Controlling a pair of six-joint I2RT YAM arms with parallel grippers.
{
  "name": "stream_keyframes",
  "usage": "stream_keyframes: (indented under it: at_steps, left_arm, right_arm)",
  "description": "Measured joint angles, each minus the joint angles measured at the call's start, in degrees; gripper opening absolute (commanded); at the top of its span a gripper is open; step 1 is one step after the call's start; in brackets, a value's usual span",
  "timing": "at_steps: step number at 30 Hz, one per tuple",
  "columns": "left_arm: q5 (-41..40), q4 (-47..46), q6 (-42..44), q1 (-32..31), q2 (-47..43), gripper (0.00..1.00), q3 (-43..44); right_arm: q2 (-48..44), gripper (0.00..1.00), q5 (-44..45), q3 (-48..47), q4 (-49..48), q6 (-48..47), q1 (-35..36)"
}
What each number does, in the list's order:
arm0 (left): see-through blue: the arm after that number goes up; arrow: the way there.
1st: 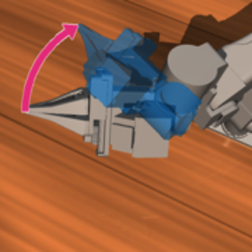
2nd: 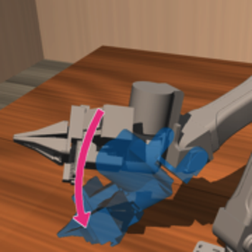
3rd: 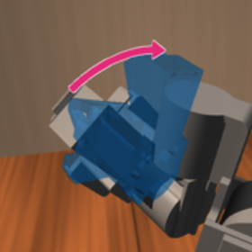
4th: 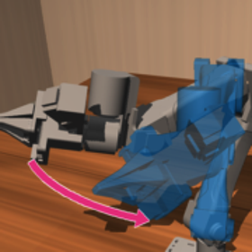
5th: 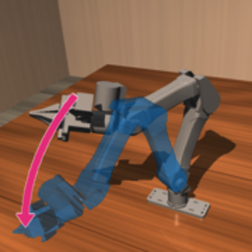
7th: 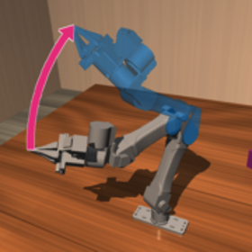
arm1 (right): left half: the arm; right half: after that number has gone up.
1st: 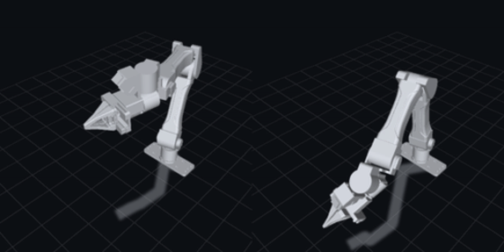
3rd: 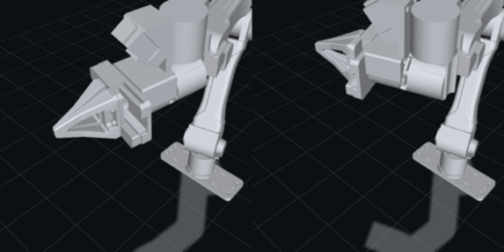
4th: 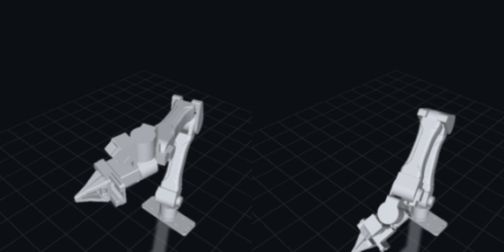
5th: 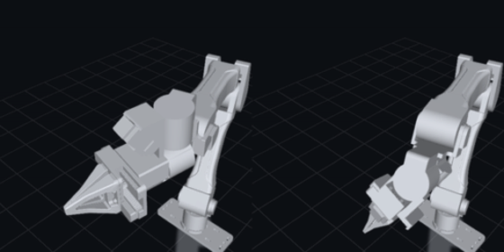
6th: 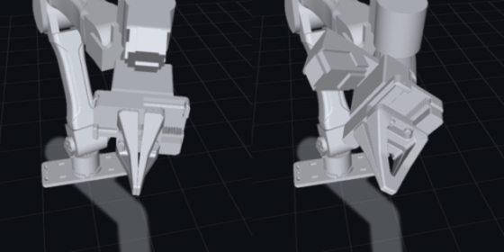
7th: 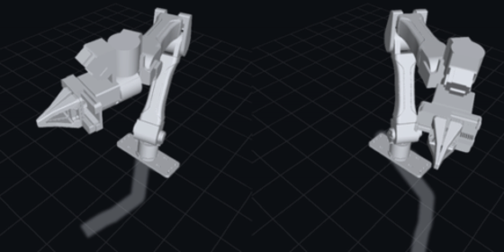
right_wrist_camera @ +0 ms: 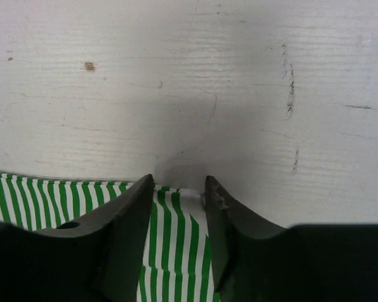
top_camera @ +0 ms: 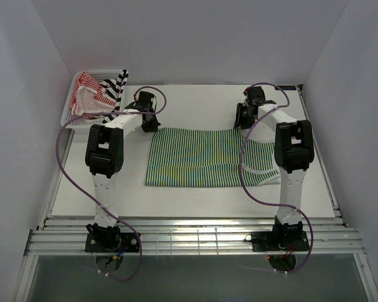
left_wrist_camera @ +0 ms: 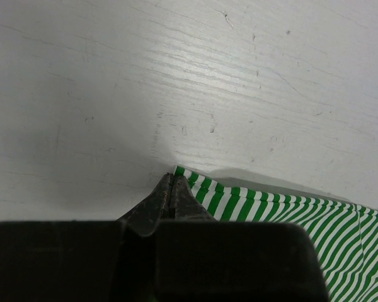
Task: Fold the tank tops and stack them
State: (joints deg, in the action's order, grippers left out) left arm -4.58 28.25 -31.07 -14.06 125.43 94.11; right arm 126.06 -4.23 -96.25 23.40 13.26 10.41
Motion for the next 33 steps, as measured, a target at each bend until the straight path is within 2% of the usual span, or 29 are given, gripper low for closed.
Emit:
stream_keyframes:
  at_steps: [1,3,6,15,33]
  left_arm:
    - [-0.11,0.00,-0.02,-0.02,0.00,0.00,-0.02]
    - [-0.37,-0.07,-0.22,-0.04,-0.09,0.00,-0.17]
    - [-0.61,-0.37,-0.46,-0.04,-0.48,0.00,-0.76]
    - [0.07,-2.58,-1.95,-0.17,-5.33,0.00,-7.85]
    - [2.12,-11.21,-3.17,-0.48,-23.76,0.00,-25.64]
  right_arm:
    - [0.04,0.35,0.20,0.00,0.04,0.22,-0.02]
    - [0.24,0.28,0.63,0.00,0.07,0.61,-0.04]
    - [0.33,0.08,1.07,0.00,0.07,0.98,-0.04]
    - [-1.31,0.08,-1.09,3.08,-3.17,-0.24,-0.02]
    - [-21.62,0.08,-4.02,23.10,-11.87,-2.05,0.11]
